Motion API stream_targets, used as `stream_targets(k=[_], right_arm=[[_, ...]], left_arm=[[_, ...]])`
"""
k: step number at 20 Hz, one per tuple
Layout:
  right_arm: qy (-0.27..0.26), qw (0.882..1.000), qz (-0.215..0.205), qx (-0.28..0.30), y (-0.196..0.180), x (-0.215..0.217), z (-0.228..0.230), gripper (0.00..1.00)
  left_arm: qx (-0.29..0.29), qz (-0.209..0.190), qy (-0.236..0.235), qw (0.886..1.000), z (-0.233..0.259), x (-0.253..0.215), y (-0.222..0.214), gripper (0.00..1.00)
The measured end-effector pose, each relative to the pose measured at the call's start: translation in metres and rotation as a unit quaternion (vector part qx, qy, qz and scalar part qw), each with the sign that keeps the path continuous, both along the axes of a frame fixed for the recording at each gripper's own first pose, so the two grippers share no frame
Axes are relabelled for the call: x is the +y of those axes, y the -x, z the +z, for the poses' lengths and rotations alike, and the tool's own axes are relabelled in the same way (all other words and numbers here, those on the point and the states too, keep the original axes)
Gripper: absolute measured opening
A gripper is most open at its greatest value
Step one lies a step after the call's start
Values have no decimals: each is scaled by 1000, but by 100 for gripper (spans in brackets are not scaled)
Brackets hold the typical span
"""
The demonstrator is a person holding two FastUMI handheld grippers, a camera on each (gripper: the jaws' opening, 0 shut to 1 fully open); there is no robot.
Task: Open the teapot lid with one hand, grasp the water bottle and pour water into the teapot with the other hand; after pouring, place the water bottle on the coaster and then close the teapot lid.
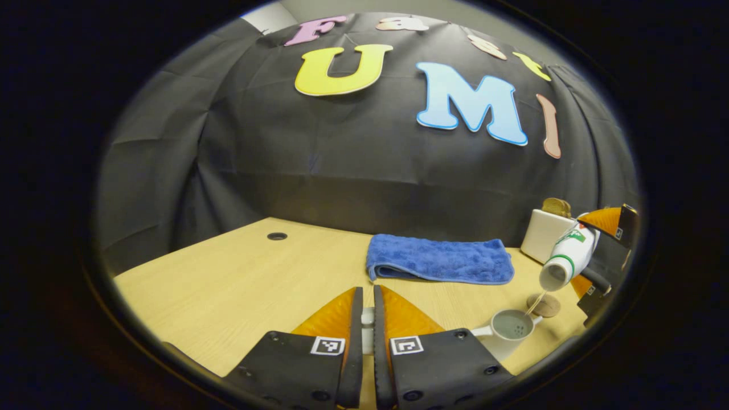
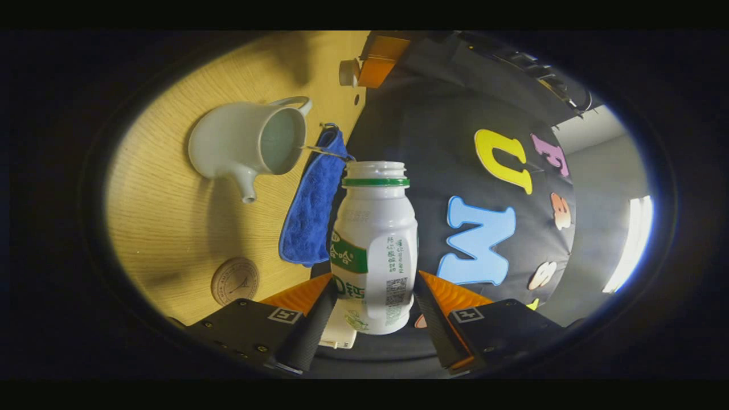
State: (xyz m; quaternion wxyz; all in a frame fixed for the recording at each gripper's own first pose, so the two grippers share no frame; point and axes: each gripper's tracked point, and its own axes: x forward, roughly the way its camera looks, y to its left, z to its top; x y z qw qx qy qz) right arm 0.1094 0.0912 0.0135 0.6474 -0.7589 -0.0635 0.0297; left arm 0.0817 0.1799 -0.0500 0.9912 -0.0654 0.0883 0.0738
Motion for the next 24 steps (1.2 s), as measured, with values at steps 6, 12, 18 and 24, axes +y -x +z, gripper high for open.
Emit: stream_targets(k=[6, 12, 18, 24], right_arm=[[9, 1000, 3, -2, -4, 2, 5, 80], [11, 1000, 5, -5, -4, 3, 7, 80], [18, 1000, 7, -7, -2, 3, 7, 80], [27, 1000, 7, -11, -4, 3, 10, 80]], left_arm=[[3, 0, 0, 1000, -2, 1, -1, 19], [7, 1, -1, 1000, -4, 1, -1, 15], [10, 3, -3, 1000, -7, 1, -1, 15], [12, 3, -4, 1000, -9, 1, -1, 15]])
